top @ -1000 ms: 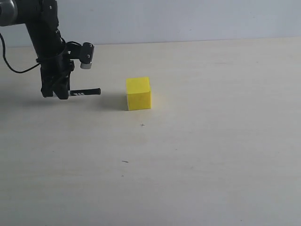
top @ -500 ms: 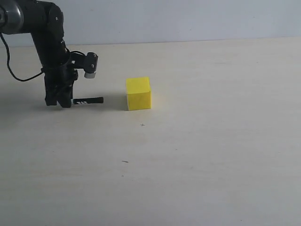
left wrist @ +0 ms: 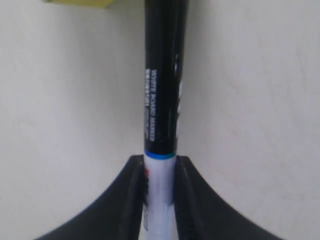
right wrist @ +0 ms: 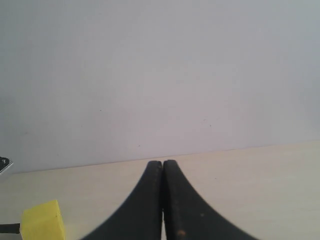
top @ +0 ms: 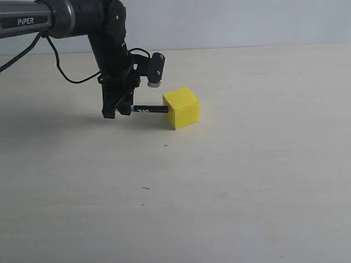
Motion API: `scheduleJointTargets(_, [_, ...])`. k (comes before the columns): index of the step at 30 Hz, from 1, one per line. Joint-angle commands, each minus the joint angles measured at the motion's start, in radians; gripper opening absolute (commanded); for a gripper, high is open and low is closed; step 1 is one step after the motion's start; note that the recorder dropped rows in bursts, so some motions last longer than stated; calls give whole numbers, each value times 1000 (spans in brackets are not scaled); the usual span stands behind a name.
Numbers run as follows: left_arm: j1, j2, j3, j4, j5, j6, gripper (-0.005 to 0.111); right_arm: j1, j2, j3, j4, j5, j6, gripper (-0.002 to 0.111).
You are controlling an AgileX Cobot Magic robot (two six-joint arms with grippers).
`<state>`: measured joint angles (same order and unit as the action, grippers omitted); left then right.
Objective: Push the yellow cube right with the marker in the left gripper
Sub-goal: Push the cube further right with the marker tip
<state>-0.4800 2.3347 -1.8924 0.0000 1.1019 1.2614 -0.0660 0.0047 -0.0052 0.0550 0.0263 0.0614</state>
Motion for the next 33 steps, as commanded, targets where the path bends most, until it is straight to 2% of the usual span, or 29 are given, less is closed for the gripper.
scheduleJointTargets(1, [39,-7,-30,0,87,-42,0,-3,-5,5,-1,-9,-8,0])
scheduleJointTargets(3, [74,-7,-28,0,119,-73,0,-3,-5,5,-5,-9,-8,0])
scheduleJointTargets(6, [83,-5,-28,-6,119,-143,0,-3,-5,5,-5,-9,-8,0])
scheduleJointTargets(9, [50,-5,-28,-8,119,-195,0,-3,-5,5,-5,-9,-8,0])
scheduleJointTargets(17, [-23,-5,-28,0,114,-195,0,-3,-5,5,-3,-9,-8,0])
scheduleJointTargets(20, [-41,-5,-28,0,17,-197,0,-3,-5,5,-3,-9,-8,0])
scheduleJointTargets(25, [-49,-5,-28,-7,-61,-219,0,-3,-5,5,-3,-9,-8,0])
scheduleJointTargets(29, [-45,-5,-28,27,-8,-235,0,-3,-5,5,-5,-9,-8,0])
scheduleJointTargets(33, [-41,-5,-28,72,29,-348,0,-3,-5,5,-5,-9,-8,0])
